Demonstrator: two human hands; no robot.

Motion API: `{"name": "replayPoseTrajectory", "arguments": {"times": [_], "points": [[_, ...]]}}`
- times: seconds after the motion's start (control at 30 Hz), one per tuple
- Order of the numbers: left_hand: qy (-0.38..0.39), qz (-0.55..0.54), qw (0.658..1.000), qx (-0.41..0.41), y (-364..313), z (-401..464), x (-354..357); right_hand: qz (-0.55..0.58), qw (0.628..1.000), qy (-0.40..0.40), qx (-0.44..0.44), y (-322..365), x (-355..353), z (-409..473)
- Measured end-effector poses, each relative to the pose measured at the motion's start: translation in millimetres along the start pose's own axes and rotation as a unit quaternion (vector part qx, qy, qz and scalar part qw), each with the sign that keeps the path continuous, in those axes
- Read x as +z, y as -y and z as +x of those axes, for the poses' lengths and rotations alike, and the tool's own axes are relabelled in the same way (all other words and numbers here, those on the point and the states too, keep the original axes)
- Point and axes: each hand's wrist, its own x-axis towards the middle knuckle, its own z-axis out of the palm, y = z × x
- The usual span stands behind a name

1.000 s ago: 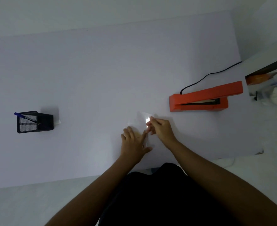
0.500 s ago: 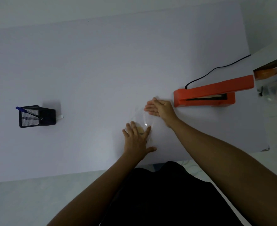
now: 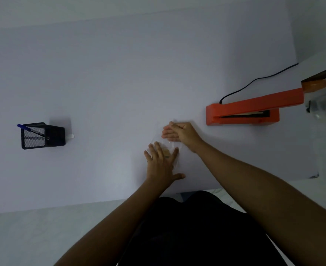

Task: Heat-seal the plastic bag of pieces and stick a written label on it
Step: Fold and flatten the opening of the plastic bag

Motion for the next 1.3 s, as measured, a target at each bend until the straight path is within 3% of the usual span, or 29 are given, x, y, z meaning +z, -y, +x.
{"name": "replayPoseTrajectory", "arguments": {"times": [0.27, 0.37, 0.5, 0.63, 0.97, 1.3], "points": [[0.008, 0.0, 1.0, -0.002, -1.6, 6.1, -8.2, 0.085, 0.988, -0.114, -0.06, 17.6, 1.4, 17.6], [0.004, -0.003, 1.0, -0.002, -1.9, 5.8, -8.6, 0.096, 0.992, -0.065, -0.052, 16.2, 10.9, 6.6], [0.007, -0.001, 1.0, 0.003, -1.9, 5.8, -9.5, 0.02, 0.999, 0.037, 0.006, 2.0, 24.1, -0.9], [0.01, -0.004, 1.0, 0.002, -1.2, 6.1, -11.1, 0.017, 1.0, 0.017, 0.016, 12.8, 23.7, 16.1], [-0.001, -0.001, 1.0, 0.003, -1.9, 5.2, -11.9, 0.093, 0.992, -0.058, -0.055, 44.8, 6.3, 31.4], [0.001, 0.013, 1.0, 0.005, -1.5, 6.4, -7.7, 0.043, 0.998, 0.026, 0.048, -9.5, -7.2, -16.8]]}}
